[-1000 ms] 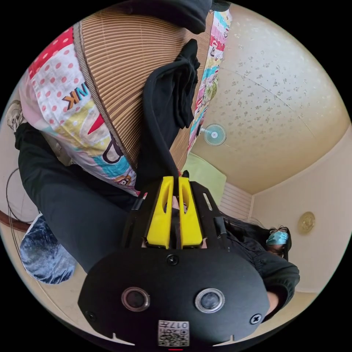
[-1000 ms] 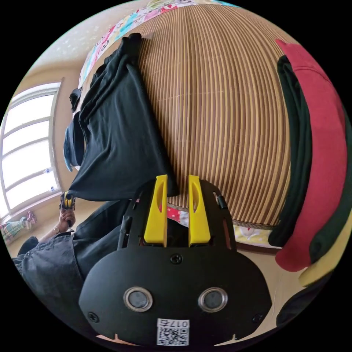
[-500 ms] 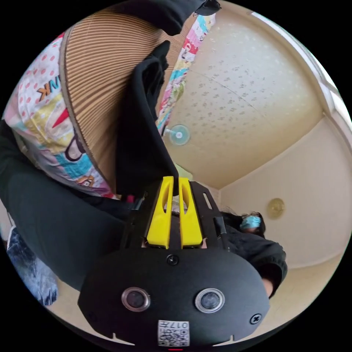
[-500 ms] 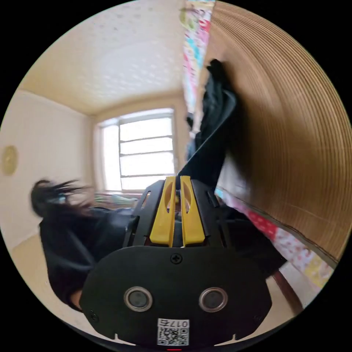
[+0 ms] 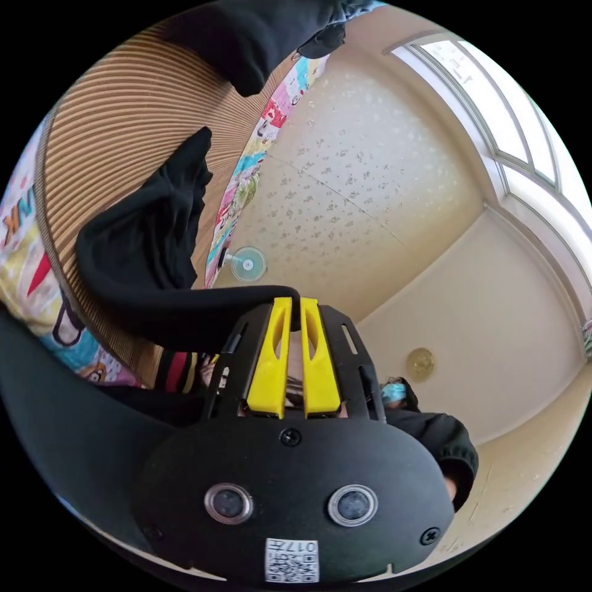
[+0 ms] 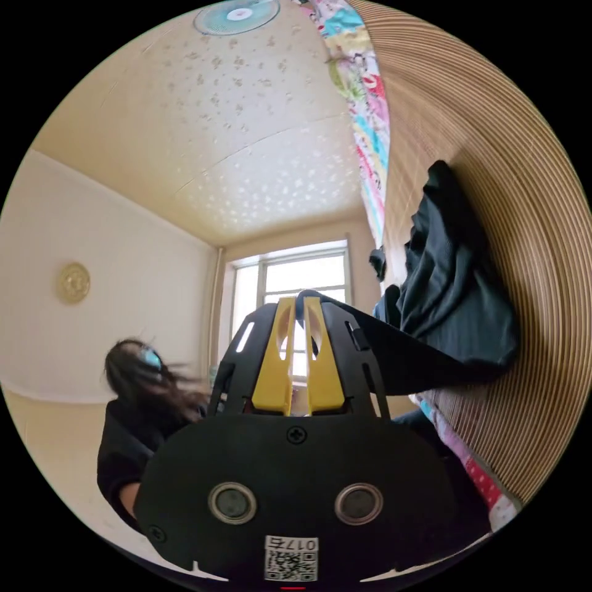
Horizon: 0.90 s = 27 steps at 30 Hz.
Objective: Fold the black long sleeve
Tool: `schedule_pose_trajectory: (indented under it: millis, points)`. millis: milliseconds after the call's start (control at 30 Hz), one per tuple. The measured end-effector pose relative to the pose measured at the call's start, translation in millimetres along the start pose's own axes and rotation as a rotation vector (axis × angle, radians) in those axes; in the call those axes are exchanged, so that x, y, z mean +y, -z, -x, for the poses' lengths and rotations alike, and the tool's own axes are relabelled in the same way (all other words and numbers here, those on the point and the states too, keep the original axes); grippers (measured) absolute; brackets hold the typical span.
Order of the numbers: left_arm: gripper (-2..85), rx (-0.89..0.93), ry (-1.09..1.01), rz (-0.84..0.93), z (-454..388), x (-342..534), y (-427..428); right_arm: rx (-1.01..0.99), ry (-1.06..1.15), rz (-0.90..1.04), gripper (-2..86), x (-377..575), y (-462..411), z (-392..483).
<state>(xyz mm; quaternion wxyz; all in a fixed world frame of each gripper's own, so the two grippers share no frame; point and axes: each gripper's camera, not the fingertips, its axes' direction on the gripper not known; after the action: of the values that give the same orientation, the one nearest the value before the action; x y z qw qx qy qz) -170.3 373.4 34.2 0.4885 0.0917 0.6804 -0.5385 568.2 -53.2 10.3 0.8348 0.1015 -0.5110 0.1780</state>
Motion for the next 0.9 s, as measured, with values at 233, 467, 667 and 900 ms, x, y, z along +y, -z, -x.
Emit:
schedule_pose_trajectory:
  millis: [233,467,667,900]
  points:
    - [4.3,-0.073,0.004,-0.110,-23,-136,-96,0.171,-0.054,-0.167,3.4,-124,-97,2]
    - [8.3,-0.223,-0.041,-0.180,-39,-176,-126,0.363,-0.106,-0.182,5.2,-156,-162,-9]
    - [12.6,-0.917,0.038,-0.094,-34,-120,-99,0.800,-0.054,0.026,3.2,-122,-187,-12]
    - [16.6,-1.054,0.141,0.004,6,-66,-103,1.138,-0.002,0.280,1.0,-91,-221,-20]
